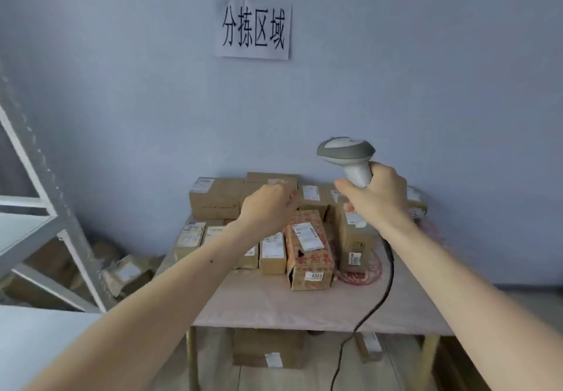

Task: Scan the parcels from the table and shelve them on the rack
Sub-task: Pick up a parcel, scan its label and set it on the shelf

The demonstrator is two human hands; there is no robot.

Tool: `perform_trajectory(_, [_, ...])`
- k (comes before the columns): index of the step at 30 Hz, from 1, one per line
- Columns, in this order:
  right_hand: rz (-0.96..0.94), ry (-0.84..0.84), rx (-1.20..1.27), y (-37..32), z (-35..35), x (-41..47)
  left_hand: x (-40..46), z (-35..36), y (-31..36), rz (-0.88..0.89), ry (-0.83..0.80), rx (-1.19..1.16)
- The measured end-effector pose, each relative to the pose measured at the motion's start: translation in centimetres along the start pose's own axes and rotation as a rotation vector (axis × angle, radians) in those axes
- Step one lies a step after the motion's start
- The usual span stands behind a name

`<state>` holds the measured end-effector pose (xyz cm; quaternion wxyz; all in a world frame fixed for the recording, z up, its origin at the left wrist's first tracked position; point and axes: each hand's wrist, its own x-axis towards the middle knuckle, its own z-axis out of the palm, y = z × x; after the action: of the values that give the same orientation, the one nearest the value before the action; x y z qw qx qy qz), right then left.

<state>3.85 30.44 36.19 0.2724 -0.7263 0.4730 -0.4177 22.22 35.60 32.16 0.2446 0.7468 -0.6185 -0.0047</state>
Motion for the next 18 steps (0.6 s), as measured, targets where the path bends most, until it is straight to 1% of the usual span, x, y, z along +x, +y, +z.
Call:
perform_trajectory(8, [0.153, 0.14, -0.042, 8.2, -5.9, 5.3, 7.4, 7.4, 6.0, 0.133, -0.098, -0.057])
perform_trajectory(13, [0.209, 0.174, -0.091, 12.6, -6.9, 9.3, 12.8, 12.2, 7.6, 0.172, -0.141, -0.087])
perform_trajectory(18, [0.26, 0.186, -0.148, 17.4, -6.8, 15.3, 19.6, 17.0, 8.0, 0.189, -0.187, -0.091])
